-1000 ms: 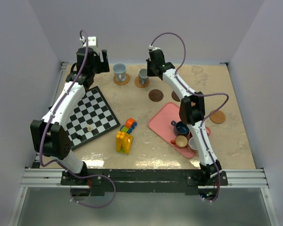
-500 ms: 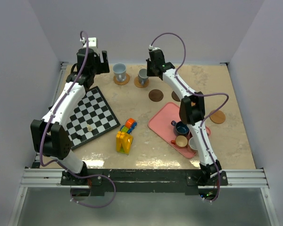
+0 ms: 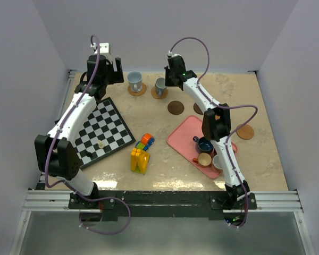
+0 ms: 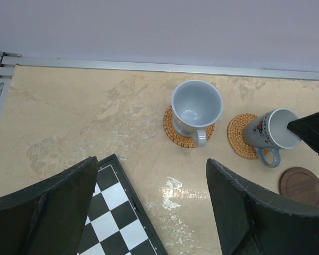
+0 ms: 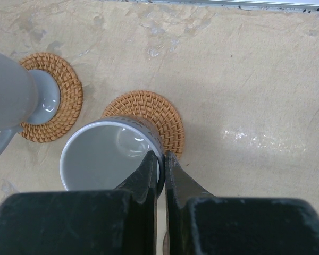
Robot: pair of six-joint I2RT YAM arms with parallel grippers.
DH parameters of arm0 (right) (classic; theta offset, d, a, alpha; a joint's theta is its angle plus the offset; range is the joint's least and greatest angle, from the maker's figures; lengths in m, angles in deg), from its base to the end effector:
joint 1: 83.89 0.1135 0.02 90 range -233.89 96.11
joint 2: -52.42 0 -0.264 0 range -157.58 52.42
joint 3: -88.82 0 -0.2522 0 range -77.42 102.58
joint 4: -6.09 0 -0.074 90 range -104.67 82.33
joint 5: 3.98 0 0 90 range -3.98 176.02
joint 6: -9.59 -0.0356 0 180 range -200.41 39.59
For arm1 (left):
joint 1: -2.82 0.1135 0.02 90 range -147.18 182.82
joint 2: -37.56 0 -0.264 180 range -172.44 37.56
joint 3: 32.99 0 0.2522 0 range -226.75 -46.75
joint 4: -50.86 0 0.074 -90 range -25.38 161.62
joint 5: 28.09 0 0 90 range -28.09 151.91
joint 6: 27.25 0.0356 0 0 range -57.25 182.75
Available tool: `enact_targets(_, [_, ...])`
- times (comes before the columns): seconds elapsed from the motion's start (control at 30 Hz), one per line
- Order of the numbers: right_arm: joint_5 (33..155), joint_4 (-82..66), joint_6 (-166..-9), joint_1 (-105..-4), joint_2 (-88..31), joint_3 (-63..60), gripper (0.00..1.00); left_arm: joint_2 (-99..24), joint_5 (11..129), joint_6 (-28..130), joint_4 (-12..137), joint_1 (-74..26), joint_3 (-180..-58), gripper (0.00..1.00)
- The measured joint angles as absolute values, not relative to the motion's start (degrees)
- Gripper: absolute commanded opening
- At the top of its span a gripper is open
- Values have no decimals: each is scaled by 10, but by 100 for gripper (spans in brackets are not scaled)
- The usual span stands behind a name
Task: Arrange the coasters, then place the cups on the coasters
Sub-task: Place the cup on the coaster.
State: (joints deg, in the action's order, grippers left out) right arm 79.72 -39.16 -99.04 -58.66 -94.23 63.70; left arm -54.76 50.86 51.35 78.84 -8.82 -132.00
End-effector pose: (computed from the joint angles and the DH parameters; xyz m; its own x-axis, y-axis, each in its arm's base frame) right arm 0.5240 0.2426 0.2289 -0.6261 0.0560 -0.7777 -0.1524 0.9694 0.1925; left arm 0.3762 -0.0705 0.3671 -0.3532 -0.1253 -0.9271 -0.0476 0.9921 -0.1159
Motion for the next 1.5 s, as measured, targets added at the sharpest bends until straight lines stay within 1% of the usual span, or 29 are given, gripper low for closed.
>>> enact_targets(0.33, [796, -394, -990, -584, -942, 637, 1, -548, 510, 513, 789, -88, -1313, 87])
enact_targets(0.5, [796, -394, -990, -583, -942, 637, 18, -547, 510, 513, 788, -88, -1312, 87])
enact_targets(0.57, [797, -393, -990, -583, -942, 637, 18, -547, 510, 513, 788, -88, -1312, 87])
enact_targets(0.63, [797, -390, -990, -583, -942, 637, 20, -547, 510, 513, 788, -88, -1312, 87])
enact_targets(0.7, [797, -387, -990, -583, -942, 637, 30, -546, 510, 513, 788, -88, -1312, 87])
enact_targets(0.77, [797, -385, -993, -583, -942, 637, 32, -544, 510, 513, 788, -88, -1310, 87])
enact_targets(0.87, [797, -381, -993, -582, -942, 637, 41, -541, 511, 513, 788, -88, -1305, 87])
enact_targets(0.97, [797, -380, -994, -582, -942, 637, 45, -539, 511, 513, 788, -88, -1303, 87])
enact_targets(1.07, [798, -375, -994, -582, -942, 637, 46, -538, 511, 513, 788, -88, -1303, 87])
enact_targets(1.13, [802, -368, -994, -582, -942, 636, 44, -537, 511, 513, 788, -88, -1303, 87])
enact_targets(1.4, [817, -350, -997, -582, -941, 626, 29, -536, 512, 513, 785, -88, -1296, 87])
enact_targets(1.5, [823, -346, -997, -582, -941, 624, 27, -536, 512, 513, 785, -88, -1294, 87])
